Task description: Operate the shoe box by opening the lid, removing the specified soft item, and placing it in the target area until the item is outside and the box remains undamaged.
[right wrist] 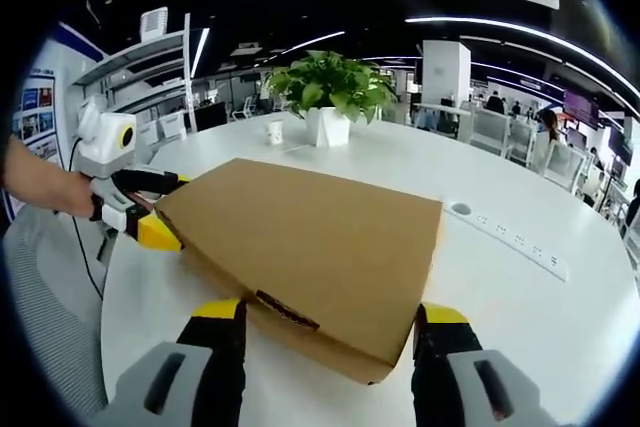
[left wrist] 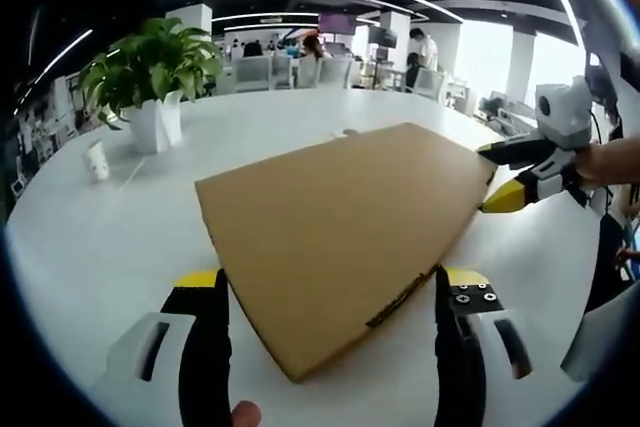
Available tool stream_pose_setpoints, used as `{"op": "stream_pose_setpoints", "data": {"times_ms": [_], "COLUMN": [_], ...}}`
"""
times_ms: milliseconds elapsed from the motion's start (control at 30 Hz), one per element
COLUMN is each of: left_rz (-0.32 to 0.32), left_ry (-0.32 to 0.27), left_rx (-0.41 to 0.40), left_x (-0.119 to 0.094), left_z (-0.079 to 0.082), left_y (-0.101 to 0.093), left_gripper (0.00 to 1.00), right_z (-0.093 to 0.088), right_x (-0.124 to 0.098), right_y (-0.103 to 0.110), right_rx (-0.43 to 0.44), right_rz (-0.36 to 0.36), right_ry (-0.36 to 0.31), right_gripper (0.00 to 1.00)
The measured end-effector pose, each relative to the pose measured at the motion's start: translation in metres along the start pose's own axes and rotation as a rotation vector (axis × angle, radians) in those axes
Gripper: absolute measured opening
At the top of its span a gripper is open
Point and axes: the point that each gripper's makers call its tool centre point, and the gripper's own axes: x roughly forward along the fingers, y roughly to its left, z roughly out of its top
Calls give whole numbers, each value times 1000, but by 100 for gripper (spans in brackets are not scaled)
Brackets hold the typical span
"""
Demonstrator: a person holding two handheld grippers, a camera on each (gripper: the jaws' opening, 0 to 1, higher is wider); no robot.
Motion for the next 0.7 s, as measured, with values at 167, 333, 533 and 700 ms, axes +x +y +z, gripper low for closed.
{"op": "stream_pose_setpoints", "data": {"times_ms": [167,333,533,700], "left_rz": [-11,-25,-40,-52], "left_ry": [4,15,24,32], "left_rx": [6,14,24,31], "left_x": [0,1,0,0], "left_z": [0,0,0,0], "left_y": [1,4,5,6], "left_gripper": [84,84,84,84], "right_z": [-1,-2,-2,-2], "right_x": [0,-1,-1,-1], "right_y": [2,5,8,11], "right_rx": [6,15,25,33], "right_rz": [-11,-25,-40,-54], "right_ry": [2,-3,-8,-12], "right_gripper": [65,65,65,65]}}
